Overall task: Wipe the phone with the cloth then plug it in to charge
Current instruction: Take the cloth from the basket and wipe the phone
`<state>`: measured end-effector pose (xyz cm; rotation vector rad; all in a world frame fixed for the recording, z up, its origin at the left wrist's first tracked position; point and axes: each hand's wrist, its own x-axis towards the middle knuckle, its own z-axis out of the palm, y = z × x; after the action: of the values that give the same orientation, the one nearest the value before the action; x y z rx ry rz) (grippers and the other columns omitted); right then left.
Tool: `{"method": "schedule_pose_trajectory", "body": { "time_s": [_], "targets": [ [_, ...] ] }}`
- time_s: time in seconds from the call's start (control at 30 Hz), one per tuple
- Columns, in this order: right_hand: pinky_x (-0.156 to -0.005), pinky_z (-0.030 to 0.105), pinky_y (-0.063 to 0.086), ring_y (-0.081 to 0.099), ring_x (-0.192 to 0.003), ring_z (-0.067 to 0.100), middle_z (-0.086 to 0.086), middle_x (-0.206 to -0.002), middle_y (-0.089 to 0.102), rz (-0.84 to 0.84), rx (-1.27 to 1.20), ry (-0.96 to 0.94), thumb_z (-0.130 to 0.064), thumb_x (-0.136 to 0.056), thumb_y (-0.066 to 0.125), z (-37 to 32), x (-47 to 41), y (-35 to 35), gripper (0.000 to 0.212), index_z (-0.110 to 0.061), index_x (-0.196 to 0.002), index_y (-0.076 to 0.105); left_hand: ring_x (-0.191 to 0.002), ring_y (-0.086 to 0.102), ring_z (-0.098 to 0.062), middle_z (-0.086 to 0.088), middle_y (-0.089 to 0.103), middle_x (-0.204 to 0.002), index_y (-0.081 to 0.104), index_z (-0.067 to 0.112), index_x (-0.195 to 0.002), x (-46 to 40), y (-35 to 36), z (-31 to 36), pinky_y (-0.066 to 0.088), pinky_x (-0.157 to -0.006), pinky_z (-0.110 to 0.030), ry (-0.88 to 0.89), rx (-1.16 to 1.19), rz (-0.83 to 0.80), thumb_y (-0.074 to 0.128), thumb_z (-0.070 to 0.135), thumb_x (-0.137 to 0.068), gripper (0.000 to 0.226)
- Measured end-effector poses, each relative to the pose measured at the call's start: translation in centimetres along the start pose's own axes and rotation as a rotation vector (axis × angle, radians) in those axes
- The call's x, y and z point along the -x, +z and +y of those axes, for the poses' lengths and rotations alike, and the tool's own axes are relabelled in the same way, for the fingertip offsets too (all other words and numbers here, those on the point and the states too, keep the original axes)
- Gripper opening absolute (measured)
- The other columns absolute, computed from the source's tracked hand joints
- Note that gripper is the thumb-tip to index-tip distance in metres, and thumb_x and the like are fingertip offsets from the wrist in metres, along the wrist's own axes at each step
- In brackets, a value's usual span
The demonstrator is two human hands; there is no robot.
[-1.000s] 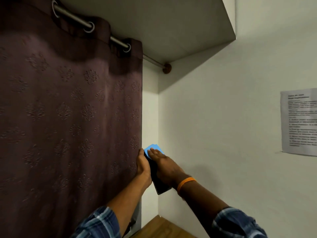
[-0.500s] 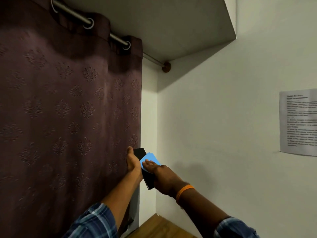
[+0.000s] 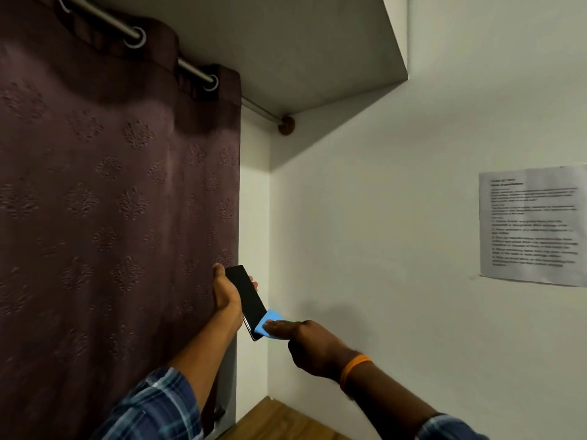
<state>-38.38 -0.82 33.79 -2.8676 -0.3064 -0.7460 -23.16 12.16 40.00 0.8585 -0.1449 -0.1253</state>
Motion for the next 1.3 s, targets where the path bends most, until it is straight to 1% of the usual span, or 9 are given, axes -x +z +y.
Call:
{"method": "schedule_pose_trajectory", "body": {
  "time_s": [0.23, 0.37, 0.47, 0.63, 0.73, 0.9, 1.07, 1.2, 1.3],
  "targets": [
    [-0.123, 0.027, 0.026, 0.042, -0.144, 0.015, 0.001, -0.154, 0.046, 0.326, -0.092, 0.043, 0.016, -0.083, 0.043, -0.5, -2.1, -3.9, 0.075, -0.018, -0.150, 0.046, -0.072, 0.064, -0.032, -0.020, 0.067, -0.083, 0.065, -0.001, -0.102, 1.7, 0.9, -1.1, 0.053, -0.079, -0.041, -0.005, -0.037, -0.036, 0.037, 0.063, -0.096, 0.071],
    [-0.124, 0.033, 0.027, 0.038, -0.147, 0.020, 0.006, -0.157, 0.043, 0.366, -0.073, 0.029, 0.017, -0.082, 0.043, -1.4, -4.3, -5.2, 0.076, -0.014, -0.151, 0.043, -0.089, 0.067, -0.034, -0.020, 0.071, -0.091, 0.069, 0.003, -0.098, 3.4, 0.7, -2.5, 0.048, -0.096, -0.047, -0.082, -0.101, -0.081, 0.034, 0.068, -0.093, 0.073],
    [-0.124, 0.032, 0.024, 0.033, -0.149, 0.022, 0.008, -0.159, 0.038, 0.317, -0.058, 0.023, 0.014, -0.084, 0.049, -2.2, -5.7, -5.1, 0.075, -0.014, -0.153, 0.039, -0.081, 0.070, -0.027, -0.013, 0.074, -0.083, 0.069, 0.009, -0.098, 4.6, 0.8, -3.0, 0.051, -0.085, -0.041, -0.082, -0.052, -0.093, 0.040, 0.059, -0.096, 0.057],
    [-0.125, 0.035, 0.021, 0.028, -0.151, 0.023, 0.005, -0.163, 0.032, 0.089, -0.072, 0.036, 0.000, -0.095, 0.048, -3.4, -6.4, -2.5, 0.065, -0.016, -0.156, 0.033, -0.108, 0.064, -0.035, -0.020, 0.069, -0.115, 0.068, 0.010, -0.121, 4.8, 0.8, -2.6, 0.048, -0.103, -0.047, -0.060, 0.032, -0.134, 0.039, 0.053, -0.098, 0.056],
    [-0.122, 0.036, 0.030, 0.038, -0.146, 0.023, 0.004, -0.160, 0.037, 0.100, -0.118, 0.086, -0.007, -0.099, 0.052, -3.8, -6.6, -1.8, 0.062, -0.021, -0.156, 0.031, -0.095, 0.067, -0.031, -0.017, 0.071, -0.103, 0.068, 0.007, -0.116, 4.5, 0.4, -2.1, 0.052, -0.085, -0.042, -0.066, 0.036, -0.123, 0.038, 0.054, -0.099, 0.058],
    [-0.124, 0.037, 0.024, 0.029, -0.150, 0.025, 0.007, -0.162, 0.033, 0.017, -0.082, 0.033, 0.002, -0.095, 0.051, -3.7, -6.9, -1.7, 0.065, -0.015, -0.155, 0.034, -0.096, 0.067, -0.035, -0.019, 0.071, -0.101, 0.069, 0.005, -0.111, 3.7, -0.4, -1.9, 0.050, -0.099, -0.049, -0.067, 0.019, -0.085, 0.036, 0.057, -0.098, 0.062],
    [-0.124, 0.037, 0.027, 0.036, -0.147, 0.021, 0.001, -0.160, 0.038, 0.037, -0.080, 0.015, -0.008, -0.102, 0.049, -3.3, -6.5, -0.7, 0.055, -0.022, -0.154, 0.037, -0.081, 0.069, -0.034, -0.017, 0.073, -0.084, 0.072, 0.005, -0.095, 2.3, -1.1, -1.5, 0.054, -0.069, -0.041, -0.118, -0.012, -0.036, 0.040, 0.063, -0.094, 0.067],
    [-0.125, 0.035, 0.023, 0.032, -0.149, 0.020, -0.001, -0.164, 0.030, -0.021, -0.002, 0.012, 0.000, -0.094, 0.056, -2.4, -5.5, -0.2, 0.073, -0.025, -0.157, 0.030, -0.084, 0.069, -0.034, -0.018, 0.071, -0.092, 0.067, 0.004, -0.103, 0.8, -1.1, -1.1, 0.056, -0.082, -0.045, -0.074, -0.017, 0.043, 0.041, 0.064, -0.093, 0.066],
    [-0.125, 0.034, 0.023, 0.034, -0.148, 0.020, -0.002, -0.163, 0.031, -0.065, 0.016, 0.011, 0.008, -0.088, 0.054, -1.7, -4.1, 0.0, 0.081, -0.027, -0.157, 0.030, -0.069, 0.070, -0.031, -0.018, 0.072, -0.080, 0.069, 0.003, -0.091, 0.3, -1.2, -0.9, 0.057, -0.068, -0.038, -0.064, 0.004, 0.020, 0.037, 0.067, -0.093, 0.072]
  ]
}}
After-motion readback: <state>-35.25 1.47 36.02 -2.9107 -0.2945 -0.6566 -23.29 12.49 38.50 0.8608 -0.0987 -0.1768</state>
